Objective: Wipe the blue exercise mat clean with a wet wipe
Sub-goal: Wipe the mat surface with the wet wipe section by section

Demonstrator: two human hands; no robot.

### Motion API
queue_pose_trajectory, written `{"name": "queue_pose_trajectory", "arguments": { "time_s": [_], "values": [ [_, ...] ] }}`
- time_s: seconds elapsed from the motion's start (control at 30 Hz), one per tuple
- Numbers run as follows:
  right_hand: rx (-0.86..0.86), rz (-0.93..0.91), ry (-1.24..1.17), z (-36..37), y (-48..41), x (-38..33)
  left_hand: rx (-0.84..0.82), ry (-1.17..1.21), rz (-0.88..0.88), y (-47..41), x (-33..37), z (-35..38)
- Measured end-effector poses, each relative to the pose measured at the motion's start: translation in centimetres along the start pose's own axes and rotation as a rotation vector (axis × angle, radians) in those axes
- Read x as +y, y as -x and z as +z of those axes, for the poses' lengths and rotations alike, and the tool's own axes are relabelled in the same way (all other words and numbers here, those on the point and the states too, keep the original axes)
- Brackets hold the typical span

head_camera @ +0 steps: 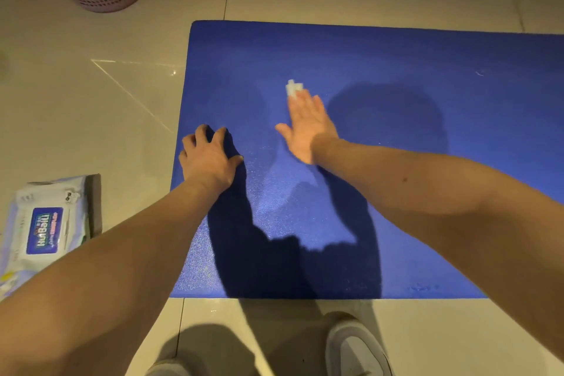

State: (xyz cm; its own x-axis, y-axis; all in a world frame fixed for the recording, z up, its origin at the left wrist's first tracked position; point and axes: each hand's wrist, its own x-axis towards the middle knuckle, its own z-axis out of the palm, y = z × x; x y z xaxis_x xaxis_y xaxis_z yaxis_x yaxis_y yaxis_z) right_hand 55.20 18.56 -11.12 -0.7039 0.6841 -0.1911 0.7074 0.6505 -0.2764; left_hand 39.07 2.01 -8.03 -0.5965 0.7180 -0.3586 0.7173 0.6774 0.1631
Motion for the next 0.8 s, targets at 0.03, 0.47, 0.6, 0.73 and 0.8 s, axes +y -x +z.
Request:
{"name": "queue_pose_trajectory", "arguments": {
  "time_s": [0.03,0.47,0.6,0.73,0.8],
  "values": [
    [0.037,0.113,0.003,-0.4,-0.1,1.6,-0.002,-0.001,0.003,0.1,0.0,0.0],
    [-0.085,-0.212,0.044,0.7,-2.4,-3.3,0.065,-0.039,0.028,-1.4,1.0,-1.3],
    [0.061,0.079,0.015,-1.1,-3.5,2.4,0.080,0.001,0.044,-2.6,2.2,-1.5],
    [0.029,0.353,0.077,-1.8,-4.5,3.3,0.081,0.035,0.065,-3.4,3.5,-1.3],
    [0.086,0.311,0.016,-1.7,-5.0,1.0,0.083,0.046,0.064,-3.7,3.8,-1.2]
  ]
}}
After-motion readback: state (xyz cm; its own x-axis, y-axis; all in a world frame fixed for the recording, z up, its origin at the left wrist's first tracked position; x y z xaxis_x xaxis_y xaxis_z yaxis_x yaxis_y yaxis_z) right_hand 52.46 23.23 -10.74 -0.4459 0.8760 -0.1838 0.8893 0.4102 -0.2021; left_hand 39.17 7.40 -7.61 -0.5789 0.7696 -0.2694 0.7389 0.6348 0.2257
